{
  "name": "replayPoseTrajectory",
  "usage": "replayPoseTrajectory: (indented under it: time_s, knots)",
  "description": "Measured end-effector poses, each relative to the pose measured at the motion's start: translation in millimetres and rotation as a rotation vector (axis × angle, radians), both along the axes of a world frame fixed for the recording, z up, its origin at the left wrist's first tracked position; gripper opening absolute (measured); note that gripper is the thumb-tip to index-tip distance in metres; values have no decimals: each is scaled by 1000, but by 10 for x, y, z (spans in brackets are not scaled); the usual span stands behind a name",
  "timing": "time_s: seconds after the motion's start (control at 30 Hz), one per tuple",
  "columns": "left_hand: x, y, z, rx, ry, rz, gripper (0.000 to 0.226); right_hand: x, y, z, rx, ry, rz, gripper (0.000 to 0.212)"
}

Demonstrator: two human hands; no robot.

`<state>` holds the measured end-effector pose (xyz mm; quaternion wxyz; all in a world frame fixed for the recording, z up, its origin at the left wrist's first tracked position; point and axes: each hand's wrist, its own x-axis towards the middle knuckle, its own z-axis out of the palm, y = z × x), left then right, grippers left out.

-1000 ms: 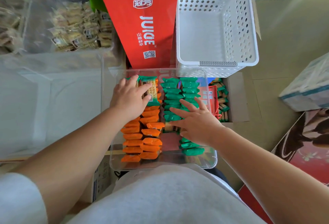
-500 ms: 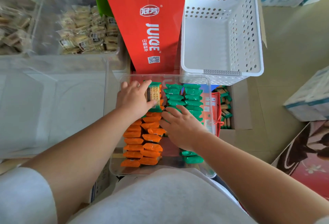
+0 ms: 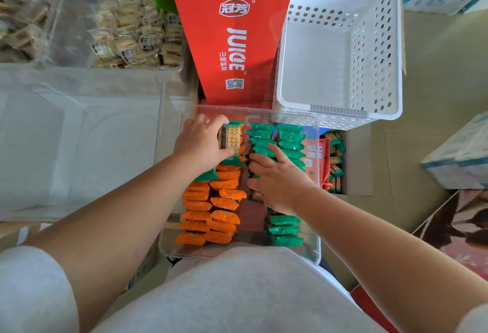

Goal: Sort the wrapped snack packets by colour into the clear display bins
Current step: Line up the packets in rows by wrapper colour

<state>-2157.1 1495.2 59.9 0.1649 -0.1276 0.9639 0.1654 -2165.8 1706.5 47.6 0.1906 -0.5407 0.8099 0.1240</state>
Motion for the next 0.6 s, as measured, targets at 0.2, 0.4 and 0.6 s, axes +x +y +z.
replayPoseTrajectory:
  time_s: [0.2,0.4,0.6]
  knots:
    - [-5,13,9,28,45,-11,68,-114,-4,20,114,20,75,50]
    - [-9,25,76,92,91,-34,63,-176,-25,34,101,8,52,52]
    - [-3,22,-10,219,106,126,52,-90,69,14,-142,-127,-84,46]
